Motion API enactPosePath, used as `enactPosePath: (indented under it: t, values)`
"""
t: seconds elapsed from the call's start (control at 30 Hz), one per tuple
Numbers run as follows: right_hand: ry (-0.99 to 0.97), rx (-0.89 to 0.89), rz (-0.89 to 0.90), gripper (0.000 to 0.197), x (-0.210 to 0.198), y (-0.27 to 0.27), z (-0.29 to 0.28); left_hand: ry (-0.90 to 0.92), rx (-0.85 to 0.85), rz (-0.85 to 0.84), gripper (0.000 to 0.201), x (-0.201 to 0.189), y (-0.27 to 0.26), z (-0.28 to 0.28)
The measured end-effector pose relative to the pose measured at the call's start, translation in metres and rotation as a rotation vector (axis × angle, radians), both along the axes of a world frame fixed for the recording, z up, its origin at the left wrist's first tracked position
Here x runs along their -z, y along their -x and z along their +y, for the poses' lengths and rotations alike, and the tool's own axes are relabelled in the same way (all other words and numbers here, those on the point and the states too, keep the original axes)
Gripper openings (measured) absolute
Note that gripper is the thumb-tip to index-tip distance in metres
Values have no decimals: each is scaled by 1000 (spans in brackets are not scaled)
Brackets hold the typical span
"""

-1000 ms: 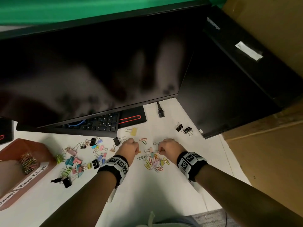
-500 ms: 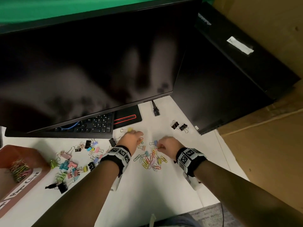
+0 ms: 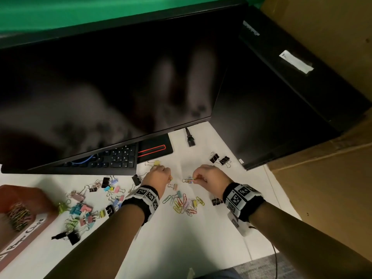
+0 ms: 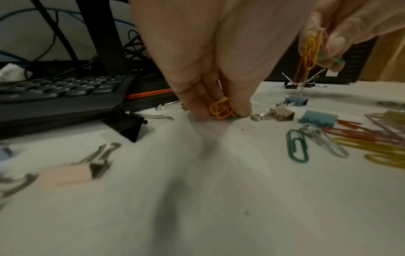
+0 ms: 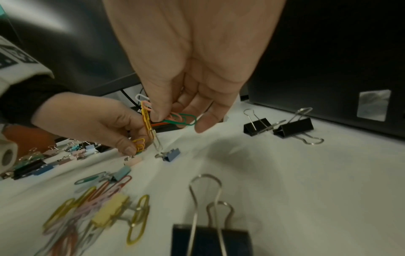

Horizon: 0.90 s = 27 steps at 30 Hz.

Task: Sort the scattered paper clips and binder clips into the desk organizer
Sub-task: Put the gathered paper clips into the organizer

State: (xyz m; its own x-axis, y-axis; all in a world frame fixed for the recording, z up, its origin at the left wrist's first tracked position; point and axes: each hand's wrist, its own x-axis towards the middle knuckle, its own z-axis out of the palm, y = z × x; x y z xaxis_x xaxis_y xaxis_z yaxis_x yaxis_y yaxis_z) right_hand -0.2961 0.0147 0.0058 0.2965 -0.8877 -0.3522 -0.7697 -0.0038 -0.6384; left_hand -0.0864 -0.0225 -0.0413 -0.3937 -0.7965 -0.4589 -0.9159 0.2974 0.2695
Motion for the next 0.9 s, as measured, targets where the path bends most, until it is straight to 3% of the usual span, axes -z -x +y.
enactPosePath:
  t: [0.17, 0.3, 0.47, 0.67, 0.83, 0.9]
  values:
    - [67, -15, 6, 12, -8, -13, -1, -23, -82, 68, 21, -4, -9, 14]
    - [121, -35, 12, 11, -22, -37, -2, -39, -256, 234, 22, -25, -29, 27]
    - [195, -103, -45, 11, -40, -104, 3, 181, -483, 472, 11, -78, -100, 55]
    - [250, -324, -184, 12, -69, -246, -5, 351, -737, 378, 9, -125, -245, 78]
    - [227, -365, -250, 13, -91, -365, -13, 224, -959, 195, 18, -129, -326, 79]
    - [166, -332, -223, 18, -87, -399, -17, 141, -995, 208, 19, -122, -342, 77]
